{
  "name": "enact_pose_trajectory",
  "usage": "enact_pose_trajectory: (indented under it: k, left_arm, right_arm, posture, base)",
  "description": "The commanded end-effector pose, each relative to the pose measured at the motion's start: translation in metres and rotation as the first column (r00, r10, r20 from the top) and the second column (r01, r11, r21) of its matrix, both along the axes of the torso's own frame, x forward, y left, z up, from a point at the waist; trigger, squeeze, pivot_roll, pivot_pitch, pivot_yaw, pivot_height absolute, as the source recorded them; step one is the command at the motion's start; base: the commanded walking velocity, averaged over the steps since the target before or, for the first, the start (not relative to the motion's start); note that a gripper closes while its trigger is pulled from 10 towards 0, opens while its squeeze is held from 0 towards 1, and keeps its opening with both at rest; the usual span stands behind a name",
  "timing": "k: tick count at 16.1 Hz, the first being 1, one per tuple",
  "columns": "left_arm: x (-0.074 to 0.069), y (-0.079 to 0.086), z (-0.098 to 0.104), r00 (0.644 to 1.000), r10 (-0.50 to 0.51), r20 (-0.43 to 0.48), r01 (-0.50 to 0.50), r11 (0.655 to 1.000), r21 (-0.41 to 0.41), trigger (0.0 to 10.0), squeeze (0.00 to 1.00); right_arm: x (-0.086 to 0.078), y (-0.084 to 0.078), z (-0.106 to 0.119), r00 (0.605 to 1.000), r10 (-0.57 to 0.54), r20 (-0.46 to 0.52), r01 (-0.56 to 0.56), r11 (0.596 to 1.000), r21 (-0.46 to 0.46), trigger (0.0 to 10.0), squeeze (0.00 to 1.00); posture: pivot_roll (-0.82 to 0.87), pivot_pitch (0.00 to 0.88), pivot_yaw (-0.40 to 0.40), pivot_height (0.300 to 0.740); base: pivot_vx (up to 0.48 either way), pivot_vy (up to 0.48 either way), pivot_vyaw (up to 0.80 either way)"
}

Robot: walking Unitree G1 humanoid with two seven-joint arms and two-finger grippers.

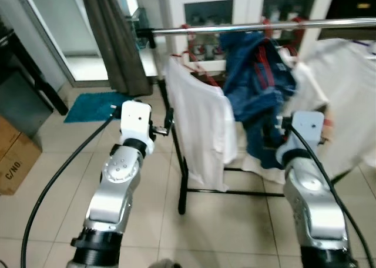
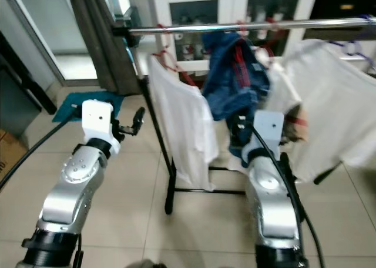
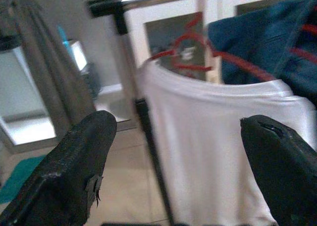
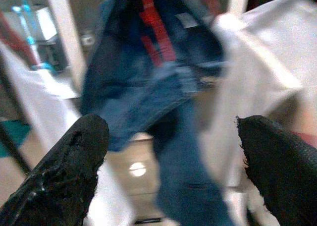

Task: Hang hanger

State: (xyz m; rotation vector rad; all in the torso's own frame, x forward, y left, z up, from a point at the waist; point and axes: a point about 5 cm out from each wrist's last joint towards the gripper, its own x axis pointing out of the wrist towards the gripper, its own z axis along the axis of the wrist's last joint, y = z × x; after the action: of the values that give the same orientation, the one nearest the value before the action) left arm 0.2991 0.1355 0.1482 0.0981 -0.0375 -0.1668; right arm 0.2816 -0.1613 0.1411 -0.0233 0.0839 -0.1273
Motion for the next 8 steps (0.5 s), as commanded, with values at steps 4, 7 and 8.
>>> enact_pose_trajectory:
  k: [4,7,8]
  left_arm:
    - [0.0008,0.0011,0.0023,1.0,0.008,0.007,-0.008,1.0,-0.007,10.0,0.03]
    - [0.0005,0.0008,0.002,1.0,0.009,0.008,-0.009,1.0,-0.01,10.0,0.03]
    - [0.0003,0.0005,0.0018,1.0,0.008,0.008,-0.008,1.0,-0.01,10.0,0.03]
  right_arm:
    - [0.0019,-0.001,0.0063,1.0,0.008,0.023,-0.007,1.0,-0.022,10.0,0.0]
    - [0.0027,-0.0015,0.0072,1.0,0.005,0.026,-0.005,1.0,-0.027,10.0,0.0]
    - [0.0029,-0.0014,0.0079,1.0,0.009,0.028,-0.008,0.999,-0.036,10.0,0.0]
  posture:
    - [-0.1,0.058,0.1,0.74]
    - [-0.1,0.05,0.096,0.74]
    - [-0.1,0.049,0.095,0.74]
  base:
    - [0.368,0.0,-0.6]
    - [0.368,0.0,0.0]
    - [0.368,0.0,0.0]
